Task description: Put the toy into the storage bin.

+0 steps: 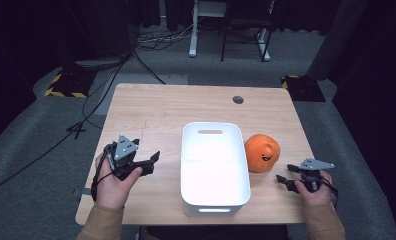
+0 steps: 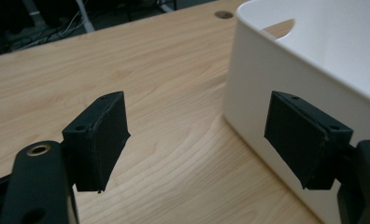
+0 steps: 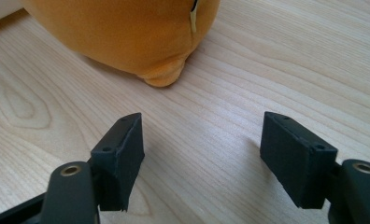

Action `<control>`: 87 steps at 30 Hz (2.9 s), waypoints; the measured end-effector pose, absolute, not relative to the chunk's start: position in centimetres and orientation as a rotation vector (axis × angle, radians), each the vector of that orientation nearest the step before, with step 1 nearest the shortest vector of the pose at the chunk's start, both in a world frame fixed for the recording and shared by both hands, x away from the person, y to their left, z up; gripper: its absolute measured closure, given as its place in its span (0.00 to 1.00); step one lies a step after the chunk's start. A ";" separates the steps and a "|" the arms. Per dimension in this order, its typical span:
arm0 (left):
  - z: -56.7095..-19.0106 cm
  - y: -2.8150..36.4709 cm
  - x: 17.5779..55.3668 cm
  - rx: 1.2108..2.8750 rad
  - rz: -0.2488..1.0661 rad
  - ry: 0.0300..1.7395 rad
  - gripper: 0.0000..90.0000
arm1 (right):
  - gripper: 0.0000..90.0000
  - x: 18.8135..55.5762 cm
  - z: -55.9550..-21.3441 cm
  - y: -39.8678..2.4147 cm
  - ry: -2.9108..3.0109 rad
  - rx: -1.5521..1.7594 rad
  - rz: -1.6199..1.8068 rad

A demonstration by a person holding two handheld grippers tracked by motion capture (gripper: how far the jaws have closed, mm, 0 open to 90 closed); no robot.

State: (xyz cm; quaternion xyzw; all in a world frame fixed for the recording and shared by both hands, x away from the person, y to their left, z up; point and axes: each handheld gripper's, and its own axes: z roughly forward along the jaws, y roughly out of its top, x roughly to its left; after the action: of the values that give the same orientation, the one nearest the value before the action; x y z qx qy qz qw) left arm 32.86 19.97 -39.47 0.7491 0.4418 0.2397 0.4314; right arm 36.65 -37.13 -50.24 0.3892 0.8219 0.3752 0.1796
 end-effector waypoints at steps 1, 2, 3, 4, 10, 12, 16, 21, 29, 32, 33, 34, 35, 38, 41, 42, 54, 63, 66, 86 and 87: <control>-39.7 20.2 33.0 1.876 0.590 1.112 0.25 | 0.34 36.6 -50.2 -37.1 2.323 1.101 1.061; -40.1 20.3 33.2 1.882 0.587 1.121 0.25 | 0.35 36.7 -50.2 -37.2 2.322 1.100 1.061; -40.4 20.5 33.4 1.900 0.590 1.121 0.25 | 0.35 36.7 -50.2 -37.2 2.321 1.102 1.062; -40.7 20.6 33.6 1.907 0.579 1.124 0.24 | 0.35 36.7 -50.2 -37.1 2.320 1.103 1.063; -42.9 21.5 34.9 1.944 0.592 1.185 0.24 | 0.35 36.6 -50.2 -37.1 2.321 1.103 1.061; -43.7 22.0 35.3 1.951 0.585 1.210 0.24 | 0.35 36.7 -50.2 -37.1 2.321 1.102 1.061; -45.4 22.9 36.0 1.971 0.549 1.253 0.24 | 0.35 36.7 -50.2 -37.2 2.321 1.101 1.063; -47.3 23.7 36.3 2.020 0.525 1.273 0.24 | 0.35 36.6 -50.2 -37.3 2.329 1.085 1.060; -49.2 24.2 36.5 2.100 0.503 1.293 0.19 | 0.35 36.6 -50.2 -37.3 2.329 1.084 1.059; -50.0 24.4 36.7 2.096 0.491 1.304 0.19 | 0.35 36.6 -50.2 -37.3 2.329 1.085 1.059; -50.1 24.5 36.8 2.085 0.474 1.302 0.17 | 0.35 36.6 -50.2 -37.3 2.329 1.084 1.060; -50.2 24.6 36.8 2.088 0.474 1.282 0.16 | 0.35 36.6 -50.2 -37.3 2.329 1.085 1.059; -50.2 24.6 36.9 2.090 0.473 1.278 0.16 | 0.35 36.6 -50.2 -37.3 2.329 1.085 1.059; -50.3 24.7 37.0 2.091 0.467 1.267 0.15 | 0.34 36.6 -50.2 -37.3 2.330 1.084 1.059; -50.3 24.7 37.1 2.098 0.455 1.265 0.14 | 0.34 36.6 -50.2 -37.3 2.331 1.083 1.059; -50.3 24.7 37.2 2.099 0.456 1.264 0.13 | 0.34 36.6 -50.2 -37.3 2.332 1.081 1.057; -50.3 24.7 37.8 2.117 0.452 1.252 0.07 | 0.25 36.8 -50.3 -37.2 2.354 1.070 1.059; -50.3 24.7 37.8 2.128 0.447 1.248 0.06 | 0.43 36.4 -49.1 -37.4 2.332 1.082 1.097; -50.4 24.7 37.9 2.120 0.450 1.250 0.06 | 0.46 36.2 -47.9 -37.6 2.337 1.086 1.138; -50.3 24.9 38.1 2.143 0.442 1.214 0.06 | 0.58 36.5 -41.6 -36.2 2.321 0.886 1.320; -50.3 24.9 38.1 2.143 0.442 1.214 0.06 | 0.58 36.6 -41.4 -36.1 2.318 0.877 1.328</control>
State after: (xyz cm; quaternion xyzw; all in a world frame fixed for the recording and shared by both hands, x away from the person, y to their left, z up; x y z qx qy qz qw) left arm 38.11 24.87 -50.32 0.8130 0.4607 0.1678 0.3141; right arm 36.58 -36.11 -41.39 0.3076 0.8132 0.4660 0.1641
